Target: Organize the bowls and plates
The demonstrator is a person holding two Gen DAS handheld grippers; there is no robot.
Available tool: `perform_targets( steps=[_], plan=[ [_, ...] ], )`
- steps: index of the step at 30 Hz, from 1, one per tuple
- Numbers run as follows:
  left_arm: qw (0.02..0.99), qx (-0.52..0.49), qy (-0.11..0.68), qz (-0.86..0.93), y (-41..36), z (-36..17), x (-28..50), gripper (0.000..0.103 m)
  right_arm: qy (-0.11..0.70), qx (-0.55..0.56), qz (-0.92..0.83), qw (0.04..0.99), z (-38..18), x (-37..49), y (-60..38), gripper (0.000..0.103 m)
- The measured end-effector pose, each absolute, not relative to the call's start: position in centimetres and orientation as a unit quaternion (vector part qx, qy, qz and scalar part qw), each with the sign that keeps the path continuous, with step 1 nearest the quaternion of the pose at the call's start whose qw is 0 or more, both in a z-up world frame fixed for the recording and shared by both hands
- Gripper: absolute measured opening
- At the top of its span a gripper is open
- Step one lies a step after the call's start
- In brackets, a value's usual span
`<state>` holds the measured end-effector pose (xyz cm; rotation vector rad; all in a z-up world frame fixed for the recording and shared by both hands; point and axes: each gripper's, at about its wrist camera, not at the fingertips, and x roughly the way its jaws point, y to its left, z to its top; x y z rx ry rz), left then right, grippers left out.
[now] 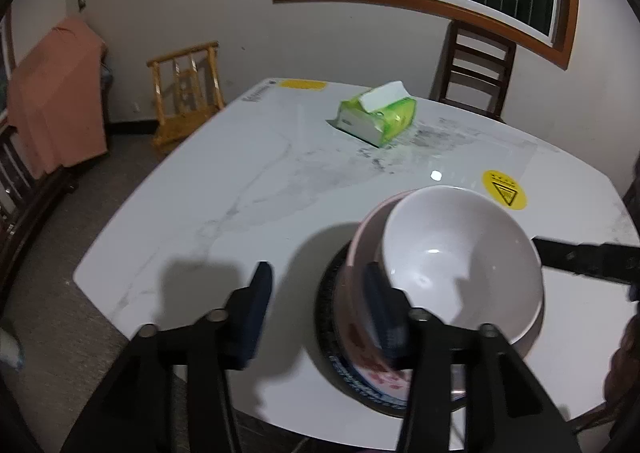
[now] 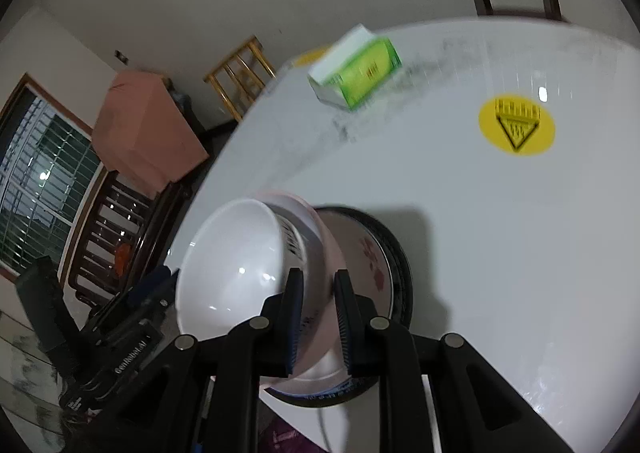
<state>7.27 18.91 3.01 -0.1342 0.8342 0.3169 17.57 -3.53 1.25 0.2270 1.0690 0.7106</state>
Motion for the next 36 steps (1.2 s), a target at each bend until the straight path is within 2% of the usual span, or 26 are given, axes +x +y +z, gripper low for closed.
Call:
perform_targets(
  steps=[3, 5, 10, 15, 26, 33, 36],
  plan=[
    [0.905, -0.053, 0.390, 0.158, 18.7, 3.0, 6.6, 0.055, 0.422, 0.103, 0.345, 0.832, 2.9, 15.5, -4.0, 0.018],
    [0.908, -0.045, 0.384, 0.162, 18.5, 2.9, 6.1, 0.062, 0.379, 0.087, 0.344, 0.855, 3.6, 13.6, -4.1, 0.019],
    [0.919, -0.053, 0.359, 0.154, 18.2, 2.7, 4.4, 0.069, 0.308, 0.073, 0.344, 0.884, 3.6, 9.9, -4.2, 0.037],
    [0.933, -0.040, 0.325, 0.148, 17.3, 2.3, 2.8, 0.078, 0.301, 0.097, 0.334, 0.888, 2.8, 8.1, -5.0, 0.041],
    [0.952, -0.012, 0.277, 0.129, 15.6, 2.0, 1.4, 0.082, 0.279, 0.044, 0.283, 0.917, 2.5, 4.6, -4.9, 0.042],
    [0.956, -0.007, 0.263, 0.130, 15.2, 2.3, 1.1, 0.084, 0.235, 0.027, 0.287, 0.928, 4.1, 2.3, -5.1, 0.065],
    [0.957, -0.018, 0.252, 0.142, 15.5, 2.5, 0.7, 0.089, 0.229, 0.024, 0.292, 0.928, 4.2, 1.9, -4.8, 0.069]
  ],
)
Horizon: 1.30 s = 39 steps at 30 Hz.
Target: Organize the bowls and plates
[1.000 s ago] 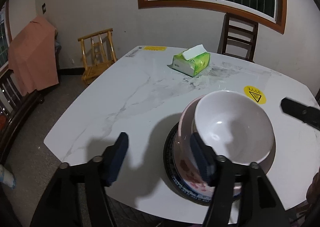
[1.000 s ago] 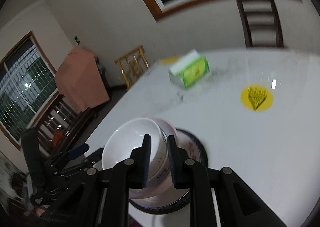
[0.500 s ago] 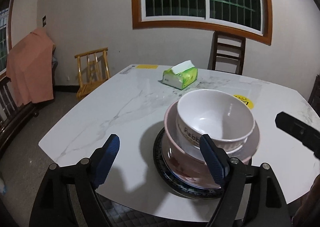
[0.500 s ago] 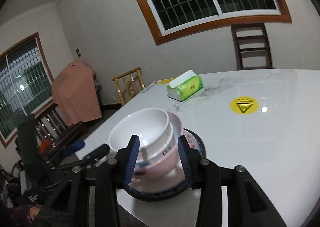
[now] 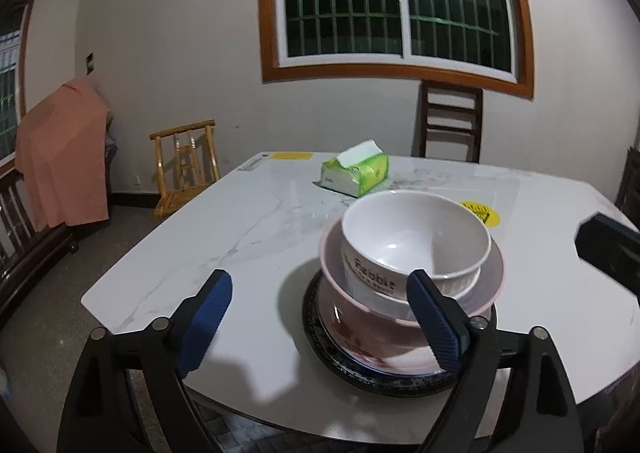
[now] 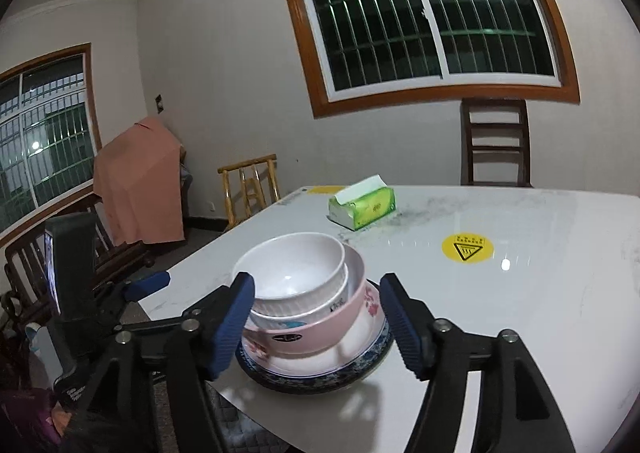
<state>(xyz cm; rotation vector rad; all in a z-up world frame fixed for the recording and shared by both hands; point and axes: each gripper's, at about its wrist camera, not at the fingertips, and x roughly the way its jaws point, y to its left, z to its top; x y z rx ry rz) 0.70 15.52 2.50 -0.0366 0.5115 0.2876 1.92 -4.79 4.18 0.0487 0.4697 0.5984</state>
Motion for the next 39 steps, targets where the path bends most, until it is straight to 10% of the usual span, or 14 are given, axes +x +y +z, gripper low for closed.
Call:
perform_targets(
  steps=[39],
  plan=[
    [0.961, 0.020, 0.230, 0.149, 14.1, 3.1, -0.1, 0.103, 0.241, 0.013, 0.272, 0.931, 4.1, 0.9, -4.8, 0.070]
  ],
)
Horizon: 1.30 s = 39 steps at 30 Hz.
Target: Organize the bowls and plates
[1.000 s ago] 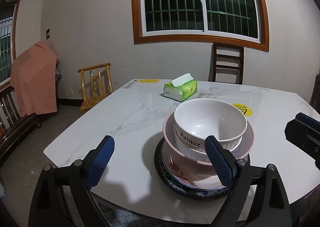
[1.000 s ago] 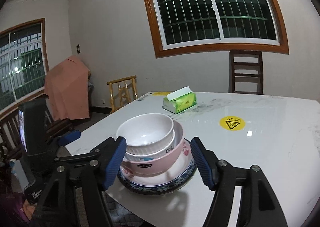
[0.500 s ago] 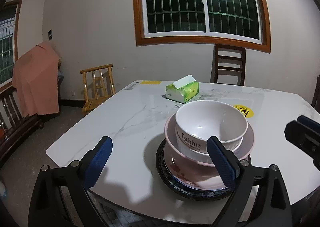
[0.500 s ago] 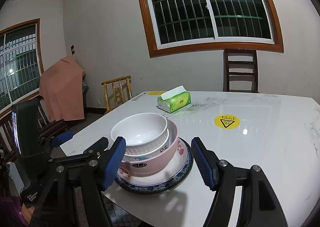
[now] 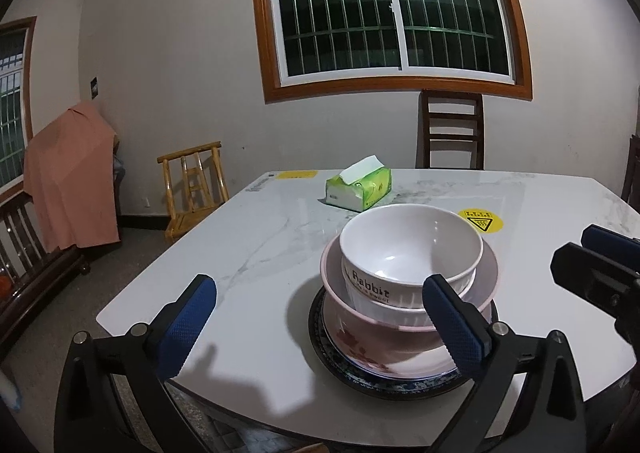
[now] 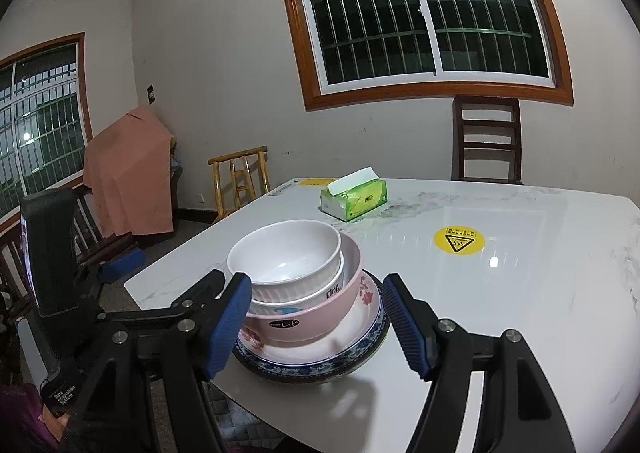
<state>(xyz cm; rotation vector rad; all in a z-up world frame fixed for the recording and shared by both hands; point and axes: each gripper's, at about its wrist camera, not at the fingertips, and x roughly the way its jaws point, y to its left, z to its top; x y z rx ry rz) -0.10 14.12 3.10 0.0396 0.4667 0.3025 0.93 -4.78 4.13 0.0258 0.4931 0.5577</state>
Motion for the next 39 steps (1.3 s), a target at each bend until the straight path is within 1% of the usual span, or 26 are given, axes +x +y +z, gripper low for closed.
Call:
perform_targets(
  steps=[17, 39],
  plan=[
    [0.957, -0.008, 0.249, 0.149, 15.00, 2.83, 0.26, 0.103, 0.244, 0.011, 0.282, 0.928, 4.09, 0.65, -4.68, 0.070],
    [0.957, 0.000, 0.253, 0.142, 15.00, 2.56, 0.03, 0.103, 0.257, 0.016, 0.285, 0.923, 3.45, 0.98, -4.84, 0.070]
  ],
)
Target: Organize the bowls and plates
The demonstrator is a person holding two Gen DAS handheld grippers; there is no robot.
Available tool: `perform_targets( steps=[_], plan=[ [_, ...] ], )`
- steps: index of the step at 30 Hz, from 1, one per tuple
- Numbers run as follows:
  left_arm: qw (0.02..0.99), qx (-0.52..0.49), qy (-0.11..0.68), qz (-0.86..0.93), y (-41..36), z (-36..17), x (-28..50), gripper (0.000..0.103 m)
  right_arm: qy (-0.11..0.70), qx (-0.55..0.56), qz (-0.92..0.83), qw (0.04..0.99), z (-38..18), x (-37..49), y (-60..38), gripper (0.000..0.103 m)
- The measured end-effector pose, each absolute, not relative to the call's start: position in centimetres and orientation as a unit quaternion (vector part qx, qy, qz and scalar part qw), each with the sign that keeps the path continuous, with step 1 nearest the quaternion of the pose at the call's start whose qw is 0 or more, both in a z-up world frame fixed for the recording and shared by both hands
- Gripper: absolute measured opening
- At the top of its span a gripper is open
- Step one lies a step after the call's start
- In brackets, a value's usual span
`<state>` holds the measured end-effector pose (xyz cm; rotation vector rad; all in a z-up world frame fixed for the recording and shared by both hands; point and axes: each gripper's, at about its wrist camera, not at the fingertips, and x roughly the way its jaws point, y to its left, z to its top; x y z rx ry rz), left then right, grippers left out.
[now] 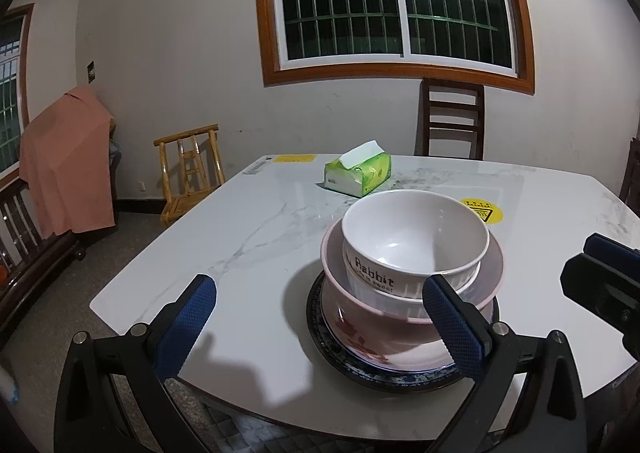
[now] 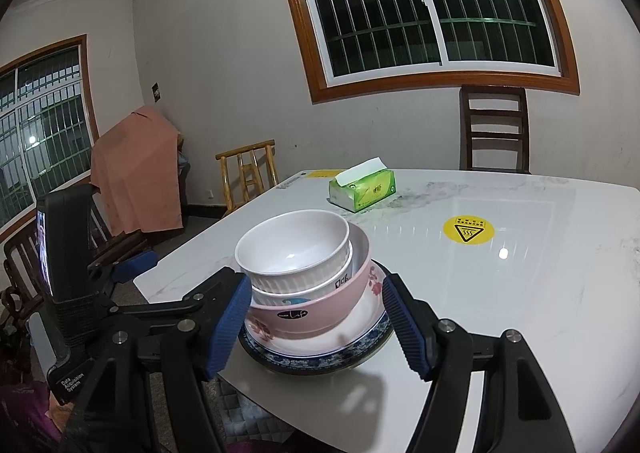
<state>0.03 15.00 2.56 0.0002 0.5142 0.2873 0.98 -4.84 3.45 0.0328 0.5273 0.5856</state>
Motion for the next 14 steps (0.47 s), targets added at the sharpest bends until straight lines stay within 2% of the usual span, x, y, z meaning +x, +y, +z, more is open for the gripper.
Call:
perform_targets(
  steps=[7, 14],
  plan=[
    [0.955, -0.005, 0.257, 0.149, 15.5, 2.5, 0.2, 0.103, 0.268, 0.020, 0.240, 0.933, 2.9, 3.3, -9.0, 0.070],
    [0.953, 0.005, 0.258, 0.156, 15.5, 2.9, -0.1, 0.103, 0.340, 0.038, 0.126, 0.931, -0.6, 9.9, -20.8, 0.070]
  ],
)
